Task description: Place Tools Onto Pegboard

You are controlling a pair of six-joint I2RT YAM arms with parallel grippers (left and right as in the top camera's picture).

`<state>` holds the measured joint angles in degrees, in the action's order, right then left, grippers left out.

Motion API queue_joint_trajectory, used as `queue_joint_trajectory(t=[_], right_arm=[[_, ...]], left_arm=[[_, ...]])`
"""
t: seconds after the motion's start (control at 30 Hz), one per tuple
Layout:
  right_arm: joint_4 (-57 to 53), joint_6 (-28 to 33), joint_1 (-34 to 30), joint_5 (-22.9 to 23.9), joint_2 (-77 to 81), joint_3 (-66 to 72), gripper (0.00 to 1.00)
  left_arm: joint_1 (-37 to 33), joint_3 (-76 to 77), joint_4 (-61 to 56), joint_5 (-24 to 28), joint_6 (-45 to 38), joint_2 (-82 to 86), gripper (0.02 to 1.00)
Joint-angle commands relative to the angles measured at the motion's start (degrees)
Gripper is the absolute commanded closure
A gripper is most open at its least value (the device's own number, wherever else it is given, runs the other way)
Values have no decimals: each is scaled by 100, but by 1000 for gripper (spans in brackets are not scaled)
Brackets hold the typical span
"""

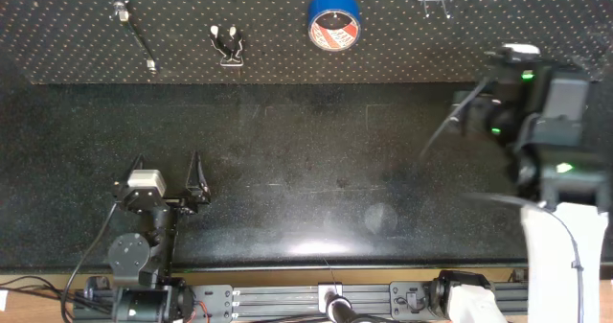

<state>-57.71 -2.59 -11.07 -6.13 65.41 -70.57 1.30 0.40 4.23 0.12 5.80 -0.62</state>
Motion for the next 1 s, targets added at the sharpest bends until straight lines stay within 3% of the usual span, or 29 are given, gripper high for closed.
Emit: queue_joint_trajectory(t=[0.03, 0.1, 0.2, 0.47, 0.5, 0.53, 0.57, 0.67, 0.73, 0.87, 1.0], right_arm=[[-1193, -125, -1333, -208, 319, -586, 73], [-1482, -17, -1969, -205, 426, -584, 73], [-1493, 79, -2422, -205, 435, -584, 73], [-1556, 28, -2566, -264, 452, -584, 71], [-1582, 31, -2566, -66, 511, -584, 71], [-1600, 98, -2566, 527, 743, -584, 71], [-1554, 422, -2566, 699, 896, -584, 71], [-1228, 2559, -2566, 247, 1394, -579, 69], [-1215, 3217, -2568, 247, 1606, -553, 69], [-706, 4179, -2566, 55, 1834, -20, 69], [-2, 4618, -2568, -61, 1888, 870, 66]], left_arm=[[22, -9, 42, -2, -33, 44, 23], [22, -9, 42, -2, -33, 42, 23], [22, -9, 42, -2, -33, 44, 23], [22, -9, 42, -2, -33, 44, 23], [24, -9, 42, -2, -33, 44, 23], [22, -9, 42, -2, -33, 44, 23], [24, -9, 42, -2, -33, 42, 23], [22, -9, 42, -2, -33, 44, 23], [22, -9, 42, -2, -33, 44, 23], [22, -9, 42, -2, -33, 42, 23], [22, -9, 42, -2, -33, 44, 23]])
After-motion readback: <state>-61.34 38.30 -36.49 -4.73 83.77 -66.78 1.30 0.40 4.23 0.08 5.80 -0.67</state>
